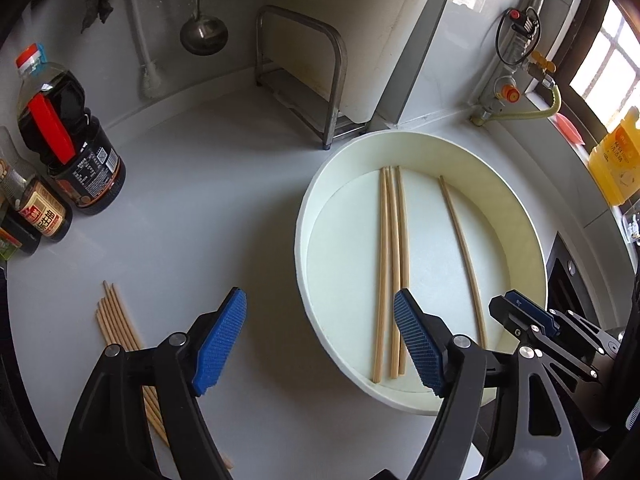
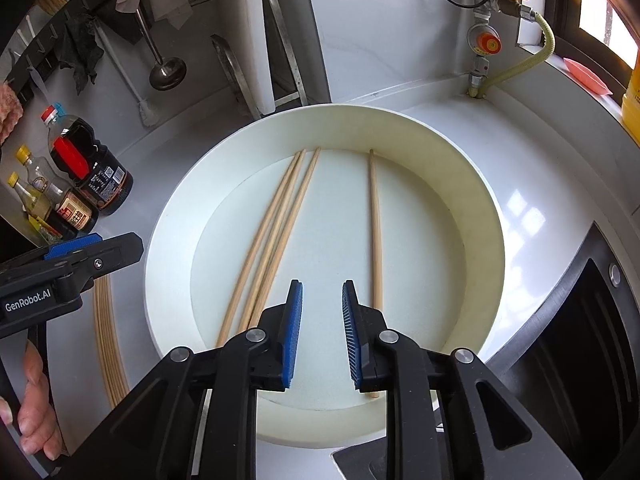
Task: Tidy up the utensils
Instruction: 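Move both open tools back to the chopstick row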
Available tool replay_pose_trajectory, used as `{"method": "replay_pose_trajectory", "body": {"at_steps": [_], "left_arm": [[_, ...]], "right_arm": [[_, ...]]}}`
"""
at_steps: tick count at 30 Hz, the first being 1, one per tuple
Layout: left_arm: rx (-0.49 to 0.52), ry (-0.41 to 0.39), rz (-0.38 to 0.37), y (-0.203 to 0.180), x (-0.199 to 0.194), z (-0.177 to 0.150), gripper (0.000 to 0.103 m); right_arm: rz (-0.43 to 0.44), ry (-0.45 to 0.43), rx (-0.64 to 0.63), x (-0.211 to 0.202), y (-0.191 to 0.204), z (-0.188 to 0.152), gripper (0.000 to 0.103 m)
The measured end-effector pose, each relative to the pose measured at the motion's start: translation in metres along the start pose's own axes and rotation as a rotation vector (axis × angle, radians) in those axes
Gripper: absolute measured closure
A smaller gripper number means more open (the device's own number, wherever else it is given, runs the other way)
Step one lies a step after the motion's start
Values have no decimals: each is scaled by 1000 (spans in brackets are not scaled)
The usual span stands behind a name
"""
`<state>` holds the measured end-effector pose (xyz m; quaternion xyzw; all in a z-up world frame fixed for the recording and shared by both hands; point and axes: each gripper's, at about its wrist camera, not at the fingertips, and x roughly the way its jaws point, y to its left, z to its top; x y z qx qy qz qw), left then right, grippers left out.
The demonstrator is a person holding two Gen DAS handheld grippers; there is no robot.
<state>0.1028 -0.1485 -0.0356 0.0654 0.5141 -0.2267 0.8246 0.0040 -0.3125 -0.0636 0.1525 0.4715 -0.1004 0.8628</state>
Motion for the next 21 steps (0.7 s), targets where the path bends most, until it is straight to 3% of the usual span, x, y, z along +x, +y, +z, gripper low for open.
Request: {"method": "replay_pose_trajectory", "body": {"at_steps": [21], "left_arm": [[-212,-29,120,123,-56,-82,27]], "right_arm": [[133,11,-232,-19,128,-29,75]]}}
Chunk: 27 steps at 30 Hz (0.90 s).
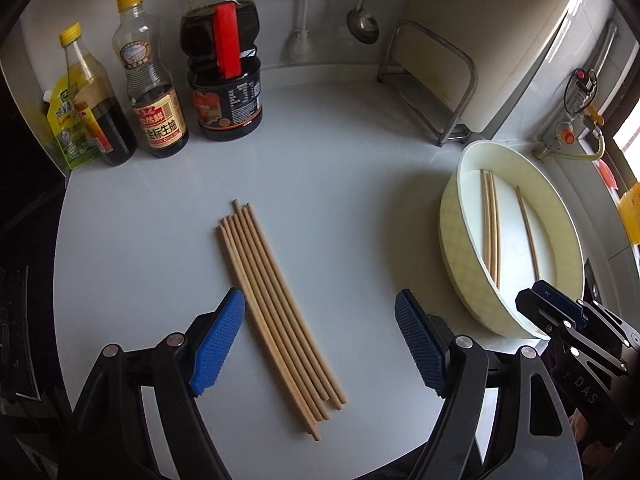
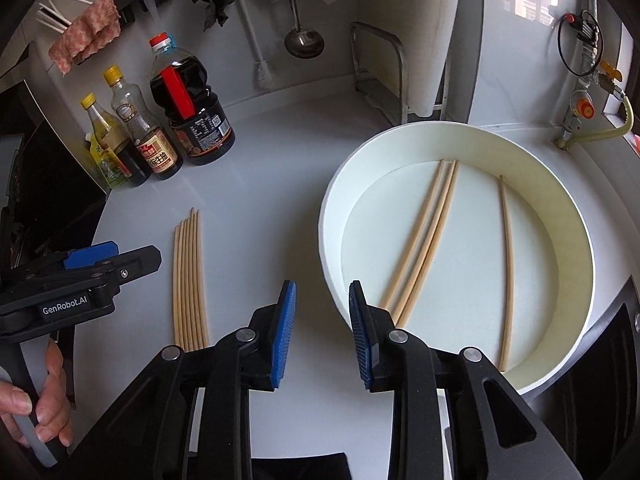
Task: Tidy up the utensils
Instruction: 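Move both open tools back to the chopstick row, then lower both open tools and nudge single chopsticks apart from the row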
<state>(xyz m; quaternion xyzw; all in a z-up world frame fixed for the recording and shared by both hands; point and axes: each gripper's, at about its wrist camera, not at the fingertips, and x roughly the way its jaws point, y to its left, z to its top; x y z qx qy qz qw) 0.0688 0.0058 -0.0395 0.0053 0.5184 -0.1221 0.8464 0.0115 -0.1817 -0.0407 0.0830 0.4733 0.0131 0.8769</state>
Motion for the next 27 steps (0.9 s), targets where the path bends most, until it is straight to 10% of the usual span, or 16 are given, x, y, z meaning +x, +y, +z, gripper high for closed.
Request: {"method": "replay_pose_trajectory", "body": {"at_steps": [27], "left_arm": [[-230,80,143,105,32,-58,25]], "right_arm": [[104,132,-224,86,98,-15,66]]}}
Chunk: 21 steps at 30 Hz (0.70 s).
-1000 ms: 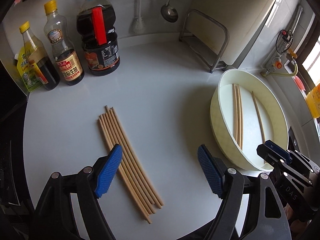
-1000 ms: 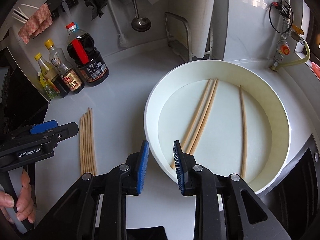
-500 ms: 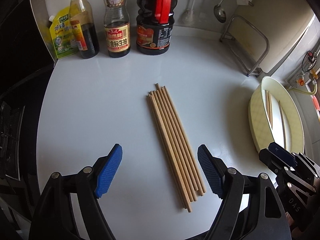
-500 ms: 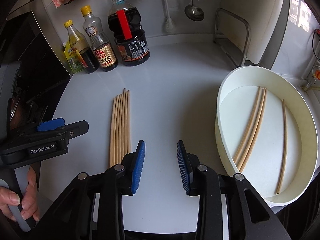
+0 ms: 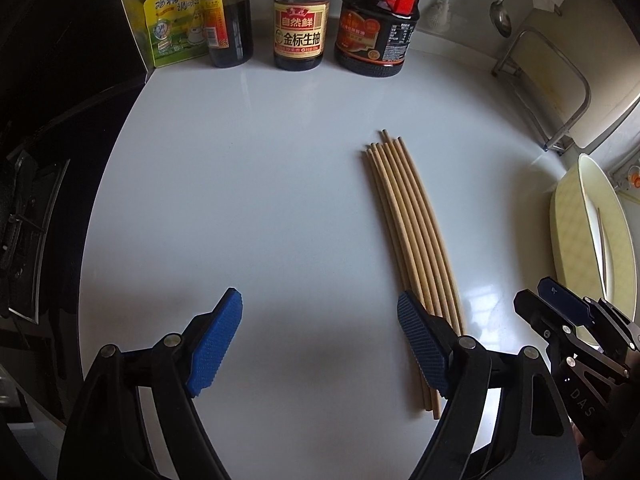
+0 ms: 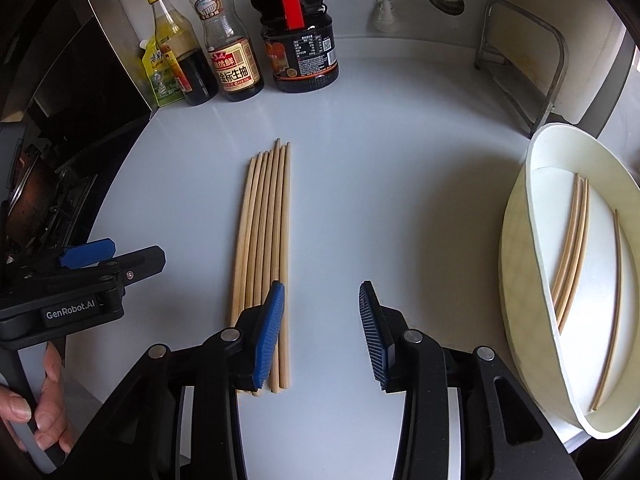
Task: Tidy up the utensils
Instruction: 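Lower both open tools and nudge single chopsticks apart from the row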
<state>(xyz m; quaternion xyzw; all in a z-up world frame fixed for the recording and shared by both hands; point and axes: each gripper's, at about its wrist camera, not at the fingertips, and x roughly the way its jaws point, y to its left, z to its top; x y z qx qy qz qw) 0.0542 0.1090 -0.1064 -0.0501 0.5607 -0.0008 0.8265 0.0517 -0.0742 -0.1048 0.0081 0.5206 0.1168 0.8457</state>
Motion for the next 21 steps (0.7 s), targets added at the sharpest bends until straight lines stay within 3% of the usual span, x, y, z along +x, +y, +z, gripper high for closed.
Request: {"method": "replay_pose_trajectory", "body": {"at_steps": [3,21], "left_arm": [[-16,8,13,3,7,-5,25],[-85,-14,28,5,27,-12,21]], "right_arm": [[13,5,1,12,-1,-1,62],[13,13,-100,56,11,15,62]]}}
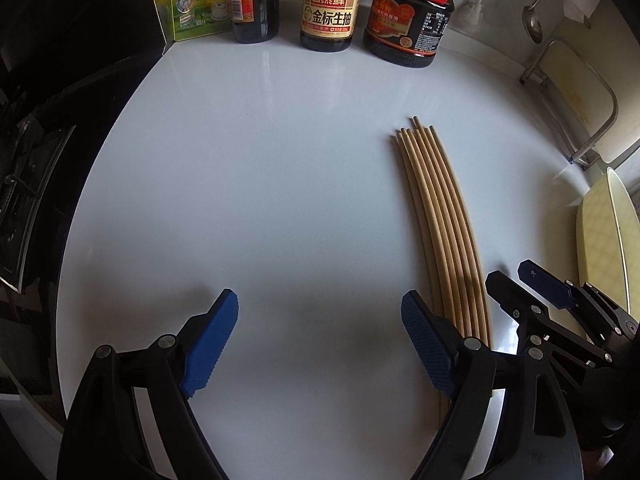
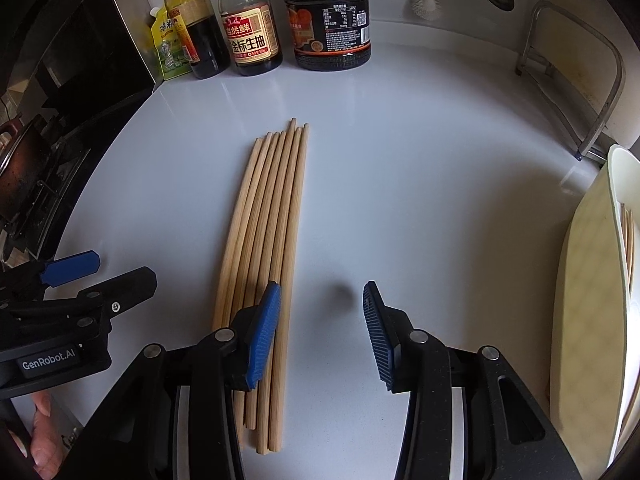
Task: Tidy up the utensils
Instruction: 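Lower both open tools and nudge single chopsticks apart from the row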
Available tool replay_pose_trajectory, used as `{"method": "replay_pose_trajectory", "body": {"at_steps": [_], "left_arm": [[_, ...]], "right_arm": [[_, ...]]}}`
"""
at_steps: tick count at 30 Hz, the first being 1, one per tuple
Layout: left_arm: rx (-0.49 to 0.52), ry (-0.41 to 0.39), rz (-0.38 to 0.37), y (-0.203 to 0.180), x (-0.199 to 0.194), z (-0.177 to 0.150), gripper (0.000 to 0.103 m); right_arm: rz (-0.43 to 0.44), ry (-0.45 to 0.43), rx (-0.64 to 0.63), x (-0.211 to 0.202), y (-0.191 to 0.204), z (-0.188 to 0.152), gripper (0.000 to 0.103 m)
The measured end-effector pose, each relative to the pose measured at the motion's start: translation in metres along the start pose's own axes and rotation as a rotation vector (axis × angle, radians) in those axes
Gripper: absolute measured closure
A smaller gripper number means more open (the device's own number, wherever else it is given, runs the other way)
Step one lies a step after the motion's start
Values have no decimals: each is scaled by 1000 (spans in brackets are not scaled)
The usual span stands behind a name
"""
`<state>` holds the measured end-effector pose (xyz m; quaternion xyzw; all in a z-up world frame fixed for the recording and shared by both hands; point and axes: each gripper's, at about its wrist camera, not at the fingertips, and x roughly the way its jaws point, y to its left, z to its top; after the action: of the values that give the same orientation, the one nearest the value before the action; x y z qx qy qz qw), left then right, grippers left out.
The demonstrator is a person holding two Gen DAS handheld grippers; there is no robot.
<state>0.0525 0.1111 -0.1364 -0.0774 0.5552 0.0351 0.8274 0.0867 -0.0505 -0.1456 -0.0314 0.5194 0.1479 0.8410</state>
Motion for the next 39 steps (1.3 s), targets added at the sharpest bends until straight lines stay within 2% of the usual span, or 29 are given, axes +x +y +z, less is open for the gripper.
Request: {"method": "replay_pose_trajectory", "body": {"at_steps": [20,31,39], "left_arm": [[30,-16,-21,-23,5,5,21],[55,-8,-43,-37,14,6,21],[57,-5,-28,-37,24,2,19]], "right_arm": [[-32,3,-70,1,-3,-9,62],[-31,-5,-30,-3,-19,-11,62],[-28,-2,-22,-4,-24,-12,62]]}}
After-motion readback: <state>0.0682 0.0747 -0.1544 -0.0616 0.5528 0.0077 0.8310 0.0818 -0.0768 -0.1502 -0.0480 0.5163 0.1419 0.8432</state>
